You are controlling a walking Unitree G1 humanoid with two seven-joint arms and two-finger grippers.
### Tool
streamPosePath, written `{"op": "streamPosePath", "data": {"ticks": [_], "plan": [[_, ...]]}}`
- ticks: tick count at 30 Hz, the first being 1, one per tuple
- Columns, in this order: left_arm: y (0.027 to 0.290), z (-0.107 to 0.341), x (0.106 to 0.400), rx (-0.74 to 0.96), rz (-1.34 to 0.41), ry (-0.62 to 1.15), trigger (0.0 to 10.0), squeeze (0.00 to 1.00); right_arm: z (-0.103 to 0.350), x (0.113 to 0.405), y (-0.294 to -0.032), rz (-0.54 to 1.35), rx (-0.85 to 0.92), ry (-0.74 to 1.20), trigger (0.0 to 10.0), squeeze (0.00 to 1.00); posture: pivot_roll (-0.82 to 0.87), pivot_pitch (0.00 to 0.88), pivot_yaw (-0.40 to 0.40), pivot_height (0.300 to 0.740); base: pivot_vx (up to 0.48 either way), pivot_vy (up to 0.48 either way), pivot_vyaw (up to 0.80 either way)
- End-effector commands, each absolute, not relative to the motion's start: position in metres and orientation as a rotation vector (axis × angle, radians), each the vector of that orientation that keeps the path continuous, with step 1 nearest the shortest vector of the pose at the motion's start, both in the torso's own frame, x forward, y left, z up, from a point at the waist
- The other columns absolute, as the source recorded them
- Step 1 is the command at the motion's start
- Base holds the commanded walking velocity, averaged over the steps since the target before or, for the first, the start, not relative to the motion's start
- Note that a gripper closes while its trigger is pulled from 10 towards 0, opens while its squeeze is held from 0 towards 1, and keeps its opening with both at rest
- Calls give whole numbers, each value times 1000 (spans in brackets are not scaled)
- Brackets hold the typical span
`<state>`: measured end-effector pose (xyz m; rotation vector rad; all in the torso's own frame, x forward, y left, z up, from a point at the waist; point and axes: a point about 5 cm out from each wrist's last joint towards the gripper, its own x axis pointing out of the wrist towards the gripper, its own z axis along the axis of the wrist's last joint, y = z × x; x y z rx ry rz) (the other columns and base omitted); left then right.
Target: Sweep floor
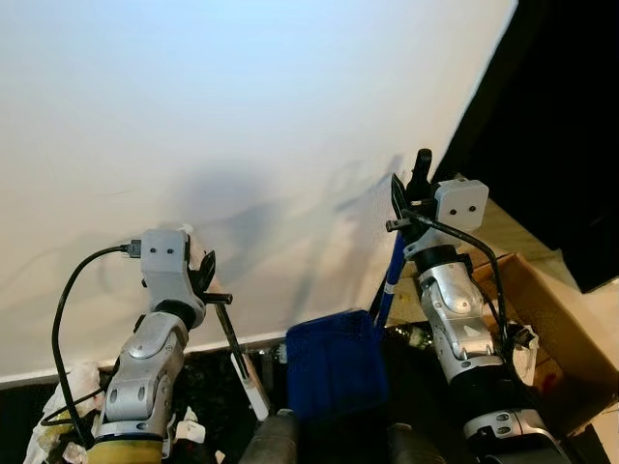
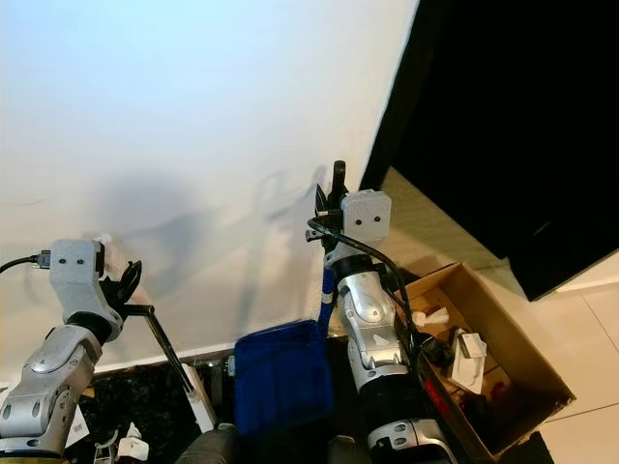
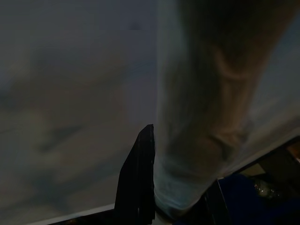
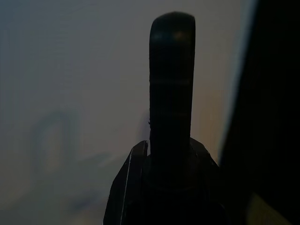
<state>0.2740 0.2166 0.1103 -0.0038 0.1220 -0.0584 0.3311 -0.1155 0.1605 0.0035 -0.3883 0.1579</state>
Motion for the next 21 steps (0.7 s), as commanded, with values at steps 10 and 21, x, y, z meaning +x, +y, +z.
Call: {"op": "streamPosePath", "data": {"ticks": [10, 21], "plan": [[244, 122, 265, 73, -59, 87, 10000, 0, 160, 331, -152, 135, -107, -380, 10000, 0, 204, 221, 18, 740, 0, 0, 0], [268, 135, 254, 164, -94, 84, 10000, 0, 140, 337, -148, 179, -144, -308, 10000, 0, 260, 326, 69, 740, 0, 0, 0]]}}
